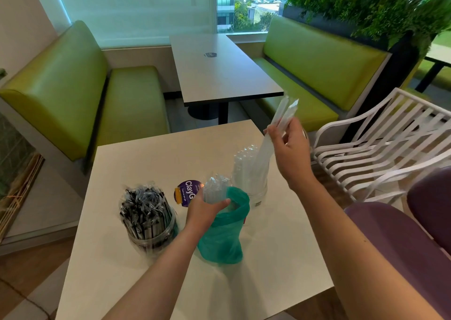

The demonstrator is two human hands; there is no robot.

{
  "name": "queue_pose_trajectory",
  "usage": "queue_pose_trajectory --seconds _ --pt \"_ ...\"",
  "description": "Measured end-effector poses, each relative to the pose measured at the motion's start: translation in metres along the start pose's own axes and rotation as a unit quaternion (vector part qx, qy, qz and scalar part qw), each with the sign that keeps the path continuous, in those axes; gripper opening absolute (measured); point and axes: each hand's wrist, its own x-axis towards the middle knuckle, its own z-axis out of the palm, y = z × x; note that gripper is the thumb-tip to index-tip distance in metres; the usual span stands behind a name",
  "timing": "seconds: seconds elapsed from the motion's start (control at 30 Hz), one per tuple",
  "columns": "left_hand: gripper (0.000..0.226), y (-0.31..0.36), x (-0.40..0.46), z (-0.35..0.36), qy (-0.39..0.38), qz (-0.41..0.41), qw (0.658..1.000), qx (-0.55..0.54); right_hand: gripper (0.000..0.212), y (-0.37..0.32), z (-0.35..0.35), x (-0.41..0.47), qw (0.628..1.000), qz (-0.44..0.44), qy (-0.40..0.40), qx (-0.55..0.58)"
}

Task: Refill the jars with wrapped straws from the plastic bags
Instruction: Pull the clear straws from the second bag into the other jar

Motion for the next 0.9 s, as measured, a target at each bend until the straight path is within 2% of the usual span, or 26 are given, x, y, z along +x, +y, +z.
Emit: queue_pose_trajectory --seconds 0.17,0.33,0.47,0.57,0.63,0.77,0.9 --pt "0.071 0.001 -0.001 -0.001 -0.002 -0.005 1.0 -0.003 0.024 0.028 0.013 -0.012 0.989 0.049 -0.1 -0.1" --pt "0.066 0.001 -0.003 -0.003 0.008 -0.002 1.0 -0.011 0.03 0.062 0.025 -0.034 0.969 0.101 -0.153 -0.165" --pt "0.07 0.001 -0.003 -0.003 0.005 -0.003 1.0 -0.013 0.037 0.067 0.033 -0.043 0.968 0.098 -0.151 -0.173" --pt "0.074 0.0 -0.003 -0.003 0.005 -0.006 1.0 -0.014 0.059 0.057 0.037 -0.039 0.977 0.092 -0.127 -0.143" --pt "0.078 -0.002 -0.002 -0.004 0.005 -0.008 1.0 -0.012 0.065 0.049 0.038 -0.036 0.983 0.065 -0.11 -0.13" --pt "0.082 -0.003 -0.002 -0.005 0.003 -0.013 1.0 -0.018 0.042 0.045 0.039 -0.032 0.984 0.011 -0.106 -0.145" --pt "0.068 -0.001 -0.003 -0.006 0.005 -0.01 1.0 -0.014 0.028 0.063 0.042 -0.04 0.973 0.023 -0.126 -0.194"
